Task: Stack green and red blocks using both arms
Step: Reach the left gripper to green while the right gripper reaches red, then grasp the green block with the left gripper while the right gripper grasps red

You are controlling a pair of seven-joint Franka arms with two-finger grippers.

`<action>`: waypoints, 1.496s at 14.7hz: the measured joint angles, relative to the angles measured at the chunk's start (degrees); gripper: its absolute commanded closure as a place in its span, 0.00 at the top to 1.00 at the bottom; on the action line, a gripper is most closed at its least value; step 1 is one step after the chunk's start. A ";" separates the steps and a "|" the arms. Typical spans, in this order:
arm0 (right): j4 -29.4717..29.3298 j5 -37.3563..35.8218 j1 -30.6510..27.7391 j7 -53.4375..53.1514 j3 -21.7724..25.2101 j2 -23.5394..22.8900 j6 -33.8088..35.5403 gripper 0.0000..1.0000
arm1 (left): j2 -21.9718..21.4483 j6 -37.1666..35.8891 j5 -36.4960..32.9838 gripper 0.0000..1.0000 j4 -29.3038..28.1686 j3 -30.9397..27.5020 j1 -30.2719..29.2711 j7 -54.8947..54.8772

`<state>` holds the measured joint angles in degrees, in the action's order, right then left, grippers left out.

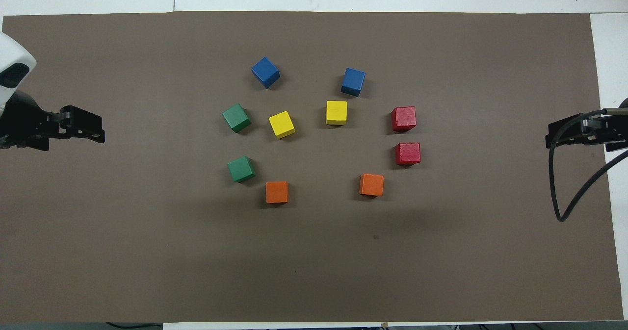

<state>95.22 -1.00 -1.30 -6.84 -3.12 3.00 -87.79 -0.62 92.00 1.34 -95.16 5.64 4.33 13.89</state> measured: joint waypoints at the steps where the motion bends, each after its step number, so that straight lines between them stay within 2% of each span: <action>1: 1.05 0.00 1.34 -1.87 -0.05 0.00 -1.39 1.00 | 0.08 2.16 0.00 1.00 -1.79 0.11 1.51 1.99; 5: 6.85 0.20 5.40 -6.66 -0.13 -0.10 -8.71 1.00 | 2.56 11.47 -0.01 1.00 -8.61 0.27 3.90 4.27; 9: 11.72 1.04 6.65 -9.10 -0.13 -0.92 -14.71 1.00 | 6.31 19.24 0.00 1.00 -13.44 0.27 6.34 9.81; 15: 14.38 1.47 11.71 -14.38 -0.14 -6.05 -23.08 1.00 | 11.55 25.19 -0.03 1.00 -14.31 0.31 13.20 20.84; 22: 14.51 1.49 13.61 -16.72 0.03 -13.45 -30.80 1.00 | 12.57 28.84 -0.04 1.00 -17.02 0.27 14.45 27.30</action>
<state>109.73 0.49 12.32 -23.55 -3.09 -10.45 -118.59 11.95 120.84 1.31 -112.18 5.90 18.78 41.19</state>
